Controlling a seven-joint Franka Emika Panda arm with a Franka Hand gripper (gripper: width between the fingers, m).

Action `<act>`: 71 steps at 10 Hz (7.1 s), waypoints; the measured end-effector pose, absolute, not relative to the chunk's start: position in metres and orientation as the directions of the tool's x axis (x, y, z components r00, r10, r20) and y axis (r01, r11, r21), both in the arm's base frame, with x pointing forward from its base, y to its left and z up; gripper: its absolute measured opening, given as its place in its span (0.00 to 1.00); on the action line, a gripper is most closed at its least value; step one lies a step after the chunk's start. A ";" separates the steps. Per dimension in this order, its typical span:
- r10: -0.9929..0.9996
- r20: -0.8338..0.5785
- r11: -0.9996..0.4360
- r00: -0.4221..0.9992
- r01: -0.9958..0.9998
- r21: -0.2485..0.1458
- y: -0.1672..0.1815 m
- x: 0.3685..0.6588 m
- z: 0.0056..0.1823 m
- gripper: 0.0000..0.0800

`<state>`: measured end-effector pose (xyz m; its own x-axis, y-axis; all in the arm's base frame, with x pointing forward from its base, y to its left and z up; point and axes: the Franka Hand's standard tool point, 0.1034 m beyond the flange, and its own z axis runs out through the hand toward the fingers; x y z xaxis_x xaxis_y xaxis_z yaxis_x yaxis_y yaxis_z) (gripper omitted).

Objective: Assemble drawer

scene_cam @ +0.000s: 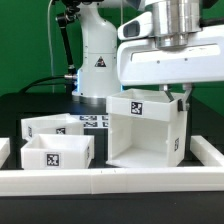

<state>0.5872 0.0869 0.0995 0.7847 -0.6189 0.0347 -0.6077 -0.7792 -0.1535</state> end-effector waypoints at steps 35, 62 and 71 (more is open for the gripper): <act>-0.595 -0.103 -0.762 0.797 -0.600 -0.245 0.079 0.614 0.134 0.81; -0.081 -0.028 -0.995 0.996 -0.083 -0.063 -0.067 0.554 0.050 0.81; -0.064 -0.028 -0.997 0.998 -0.065 -0.039 -0.060 0.548 0.006 0.66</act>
Offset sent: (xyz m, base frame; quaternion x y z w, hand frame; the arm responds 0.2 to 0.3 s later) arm 0.0000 0.0000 0.0000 0.0000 0.0000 0.1938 0.9810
